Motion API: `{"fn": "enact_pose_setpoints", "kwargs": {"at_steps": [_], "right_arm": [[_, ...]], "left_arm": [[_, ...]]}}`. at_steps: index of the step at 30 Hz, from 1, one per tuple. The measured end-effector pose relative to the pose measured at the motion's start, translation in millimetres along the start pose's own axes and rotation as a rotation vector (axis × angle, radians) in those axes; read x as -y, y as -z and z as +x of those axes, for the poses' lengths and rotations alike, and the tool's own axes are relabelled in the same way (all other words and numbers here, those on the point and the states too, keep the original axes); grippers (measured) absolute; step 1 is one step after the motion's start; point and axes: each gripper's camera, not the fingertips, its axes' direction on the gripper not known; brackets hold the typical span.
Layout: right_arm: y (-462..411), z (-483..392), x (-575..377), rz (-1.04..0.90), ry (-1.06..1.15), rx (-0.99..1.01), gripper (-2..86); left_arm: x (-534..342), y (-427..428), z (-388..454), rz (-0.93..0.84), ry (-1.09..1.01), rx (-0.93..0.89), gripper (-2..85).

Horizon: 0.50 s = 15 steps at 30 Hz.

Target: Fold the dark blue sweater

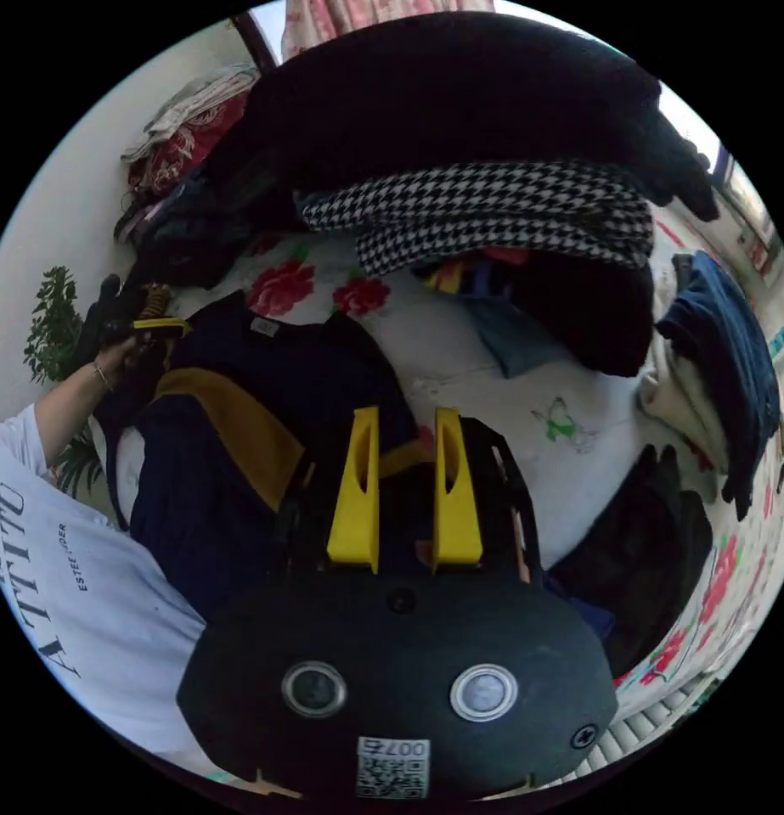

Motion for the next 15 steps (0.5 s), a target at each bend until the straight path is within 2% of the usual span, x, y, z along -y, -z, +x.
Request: {"fn": "enact_pose_setpoints", "kwargs": {"at_steps": [3,6,7,10,12,15], "right_arm": [[-65,-26,20,-0.131,0.078,0.06,2.0],[-83,-34,15,-0.039,0.087,-0.197,0.4],[-84,-34,16,0.006,0.129,-0.224,0.1],[-98,-20,36,-0.028,0.137,-0.331,-0.1],[-105,-10,51,-0.06,0.118,-0.36,-0.1],[-104,9,67,-0.101,0.002,-0.284,-0.1]], "left_arm": [[-10,-2,8,0.02,-0.031,0.06,2.3],[-21,-5,9,0.069,-0.046,0.106,-0.3],[-23,-6,7,0.092,-0.049,0.112,-0.6],[-14,-11,1,0.13,-0.035,0.14,-0.7],[-6,-14,-1,0.14,-0.037,0.151,-0.4],[0,-14,-9,0.104,0.022,0.12,1.5]]}}
